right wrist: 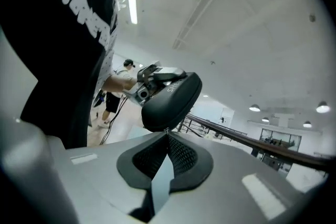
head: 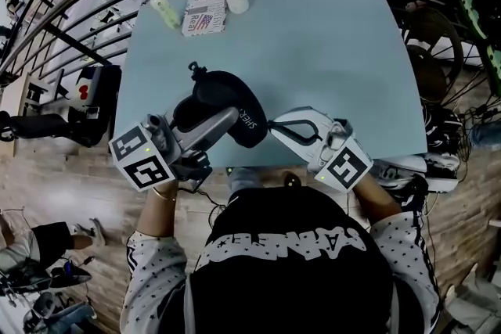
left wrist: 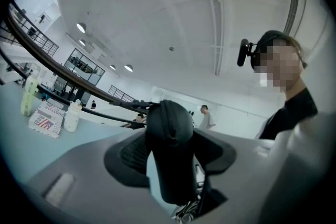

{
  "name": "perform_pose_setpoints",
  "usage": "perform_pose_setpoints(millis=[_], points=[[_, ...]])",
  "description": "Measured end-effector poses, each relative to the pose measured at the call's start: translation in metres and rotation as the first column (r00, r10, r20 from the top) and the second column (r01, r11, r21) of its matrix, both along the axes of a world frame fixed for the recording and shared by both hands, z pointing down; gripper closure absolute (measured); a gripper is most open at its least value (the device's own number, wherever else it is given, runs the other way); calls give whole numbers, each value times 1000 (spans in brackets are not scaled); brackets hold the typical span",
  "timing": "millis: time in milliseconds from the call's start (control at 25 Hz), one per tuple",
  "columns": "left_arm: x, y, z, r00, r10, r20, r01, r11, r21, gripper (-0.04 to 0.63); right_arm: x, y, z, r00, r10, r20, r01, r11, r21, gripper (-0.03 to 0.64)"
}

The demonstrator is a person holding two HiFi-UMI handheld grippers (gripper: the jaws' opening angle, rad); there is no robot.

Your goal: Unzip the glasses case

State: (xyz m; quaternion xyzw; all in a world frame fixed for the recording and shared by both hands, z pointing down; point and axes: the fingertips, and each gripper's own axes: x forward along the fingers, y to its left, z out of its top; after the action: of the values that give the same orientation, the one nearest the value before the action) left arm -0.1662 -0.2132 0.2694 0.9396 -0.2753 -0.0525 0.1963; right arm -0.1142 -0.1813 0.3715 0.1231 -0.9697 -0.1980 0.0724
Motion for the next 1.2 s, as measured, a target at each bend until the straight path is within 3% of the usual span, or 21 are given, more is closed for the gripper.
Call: perform_pose_setpoints(millis=[120, 520, 640, 800, 880, 1080, 1200], points=[[8, 8, 10, 996, 46, 80, -45, 999, -15, 595, -2, 10, 11, 991, -47, -124, 61, 993, 105, 611], [26, 20, 32, 976, 108, 187, -102, 994, -41, 595, 7, 18, 34, 956, -83, -280, 132, 978, 159, 611], [27, 20, 34, 976, 115, 184, -107, 993, -51, 595, 13, 14, 34, 957, -84, -278, 129, 981, 148, 611], [27, 19, 35, 982, 109, 153, -99, 993, -70, 595, 30, 1, 25, 980, -42, -193, 60, 994, 87, 611], [29, 19, 35, 984, 110, 139, -99, 992, -79, 595, 33, 1, 23, 977, -39, -210, 61, 993, 102, 611], [29, 20, 41, 972, 129, 196, -113, 990, -87, 595, 22, 4, 34, 917, -20, -399, 131, 959, 253, 611], [39, 29, 54, 932, 173, 318, -160, 985, -68, 595, 19, 13, 54, 810, 2, -586, 266, 890, 371, 611]])
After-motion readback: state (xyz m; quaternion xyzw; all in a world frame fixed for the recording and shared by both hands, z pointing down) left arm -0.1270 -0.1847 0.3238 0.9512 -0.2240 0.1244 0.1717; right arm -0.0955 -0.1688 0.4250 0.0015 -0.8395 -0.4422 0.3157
